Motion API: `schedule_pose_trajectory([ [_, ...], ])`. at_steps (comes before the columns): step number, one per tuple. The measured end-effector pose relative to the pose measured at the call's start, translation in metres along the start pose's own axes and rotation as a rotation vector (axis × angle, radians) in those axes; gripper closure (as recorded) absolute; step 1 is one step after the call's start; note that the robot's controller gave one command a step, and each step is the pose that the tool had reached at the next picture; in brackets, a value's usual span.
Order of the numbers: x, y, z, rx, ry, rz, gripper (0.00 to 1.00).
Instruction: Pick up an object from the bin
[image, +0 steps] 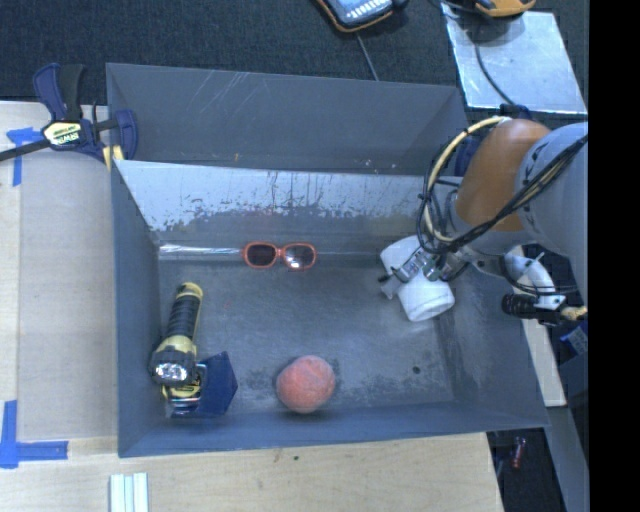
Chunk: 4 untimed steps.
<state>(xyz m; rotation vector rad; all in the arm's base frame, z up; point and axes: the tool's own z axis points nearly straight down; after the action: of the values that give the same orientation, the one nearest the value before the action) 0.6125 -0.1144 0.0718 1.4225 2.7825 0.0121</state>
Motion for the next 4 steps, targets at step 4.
schedule_pose_trajectory([
  [4, 0.009, -0.016, -0.037, -0.015, -0.006, -0.346, 1.0],
])
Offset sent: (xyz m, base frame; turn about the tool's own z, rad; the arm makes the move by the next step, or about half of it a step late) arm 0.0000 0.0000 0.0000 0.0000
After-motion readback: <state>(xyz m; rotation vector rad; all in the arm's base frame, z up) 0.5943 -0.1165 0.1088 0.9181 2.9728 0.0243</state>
